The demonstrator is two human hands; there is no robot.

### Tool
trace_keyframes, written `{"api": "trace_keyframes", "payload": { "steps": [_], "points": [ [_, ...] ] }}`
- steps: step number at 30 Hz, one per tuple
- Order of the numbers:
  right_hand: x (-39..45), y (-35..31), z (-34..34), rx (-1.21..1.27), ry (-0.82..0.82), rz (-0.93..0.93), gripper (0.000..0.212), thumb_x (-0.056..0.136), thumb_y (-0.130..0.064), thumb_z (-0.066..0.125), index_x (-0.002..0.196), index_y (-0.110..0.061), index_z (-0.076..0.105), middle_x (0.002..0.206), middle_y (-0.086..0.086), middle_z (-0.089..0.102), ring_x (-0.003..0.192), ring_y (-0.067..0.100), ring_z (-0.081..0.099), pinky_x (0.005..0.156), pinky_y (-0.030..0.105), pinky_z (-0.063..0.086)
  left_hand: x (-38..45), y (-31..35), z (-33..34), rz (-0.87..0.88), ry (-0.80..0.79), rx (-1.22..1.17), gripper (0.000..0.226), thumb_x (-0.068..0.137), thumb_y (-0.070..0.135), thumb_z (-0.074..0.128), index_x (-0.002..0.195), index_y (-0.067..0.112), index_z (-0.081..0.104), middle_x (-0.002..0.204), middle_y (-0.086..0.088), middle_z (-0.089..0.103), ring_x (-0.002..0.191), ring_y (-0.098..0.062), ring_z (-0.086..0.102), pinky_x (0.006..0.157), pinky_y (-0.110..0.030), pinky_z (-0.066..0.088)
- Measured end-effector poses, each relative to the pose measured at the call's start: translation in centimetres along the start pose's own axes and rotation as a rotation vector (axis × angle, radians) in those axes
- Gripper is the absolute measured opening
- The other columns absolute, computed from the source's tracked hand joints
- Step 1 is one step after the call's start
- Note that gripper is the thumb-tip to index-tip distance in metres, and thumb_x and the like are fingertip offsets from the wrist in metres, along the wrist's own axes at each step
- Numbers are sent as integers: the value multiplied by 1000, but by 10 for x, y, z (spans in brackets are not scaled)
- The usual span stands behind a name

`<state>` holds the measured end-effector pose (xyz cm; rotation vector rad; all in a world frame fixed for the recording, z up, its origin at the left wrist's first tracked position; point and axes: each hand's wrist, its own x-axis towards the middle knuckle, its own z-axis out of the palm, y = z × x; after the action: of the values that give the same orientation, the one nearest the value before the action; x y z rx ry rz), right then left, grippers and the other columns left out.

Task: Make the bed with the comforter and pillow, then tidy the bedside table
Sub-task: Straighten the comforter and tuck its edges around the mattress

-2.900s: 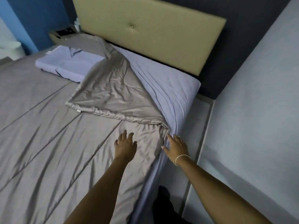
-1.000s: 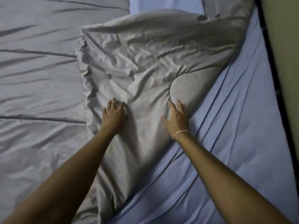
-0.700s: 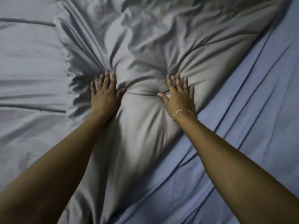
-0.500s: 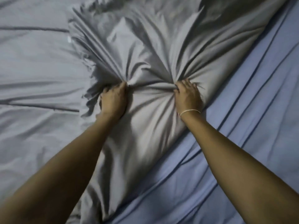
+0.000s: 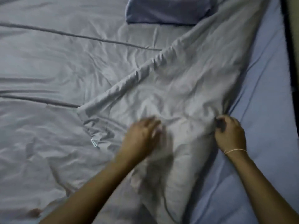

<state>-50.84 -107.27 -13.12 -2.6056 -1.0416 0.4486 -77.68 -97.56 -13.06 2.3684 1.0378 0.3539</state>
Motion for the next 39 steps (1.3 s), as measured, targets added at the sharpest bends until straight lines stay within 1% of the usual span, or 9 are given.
{"api": "trace_keyframes", "payload": {
  "steps": [4,6,10,16,21,27,31,34,39],
  "points": [
    [8,-59,25,143,199,-323,62,75,-33,55,130,-3,53,132,24,52,122,40,49,105,43,39,31,-88,-2,-579,-19,289,101,76,74,49,150,18,11,157,-21,8,144,-41,10,111,-63,9],
    [4,-86,51,48,28,-319,86,75,-53,61,148,-19,30,153,20,28,139,40,29,110,56,28,24,-116,11,-689,-75,270,115,69,83,43,151,17,-5,157,-24,-2,145,-39,-2,111,-63,-3],
    [-15,-89,122,-265,-353,-230,98,74,-76,52,146,-48,-7,160,4,-13,146,40,-9,106,73,9,15,-128,35,-572,-22,333,86,89,63,40,151,15,5,157,-22,8,146,-35,3,113,-58,-3],
    [-9,-81,120,-176,-229,-264,49,94,-32,51,142,-27,40,154,10,31,142,37,24,114,56,19,18,-107,31,-346,31,245,50,96,7,40,145,5,31,149,-18,36,140,-34,29,115,-51,17],
    [-7,-98,43,606,-280,26,62,87,-44,63,141,-25,41,134,7,57,125,17,52,106,32,39,23,2,21,-350,-16,-41,62,89,50,28,127,6,51,114,-25,61,103,-41,56,85,-49,45],
    [-12,-38,-25,451,-160,0,70,82,-10,68,143,-30,40,124,-2,61,91,17,58,68,-6,32,10,107,64,11,-190,-292,44,95,39,48,135,23,47,115,-3,66,101,-21,60,93,-40,46],
    [-21,46,-60,290,-115,97,62,82,-1,64,136,-30,51,121,-1,63,93,20,60,69,-3,33,5,143,69,157,-257,-360,42,95,39,49,134,23,51,122,3,64,106,-11,59,88,-17,41],
    [-35,115,-96,141,-44,163,61,80,-3,66,133,-31,55,128,10,62,112,31,60,88,23,43,7,151,77,162,-258,-359,46,95,43,47,135,20,51,132,3,58,119,-10,54,99,-14,38],
    [-56,241,-164,-37,139,421,45,79,-20,60,125,-20,56,107,24,66,90,36,64,78,35,49,15,169,104,180,-307,-278,52,94,48,44,141,24,42,142,6,48,130,-8,43,103,-11,29]
  ]
}}
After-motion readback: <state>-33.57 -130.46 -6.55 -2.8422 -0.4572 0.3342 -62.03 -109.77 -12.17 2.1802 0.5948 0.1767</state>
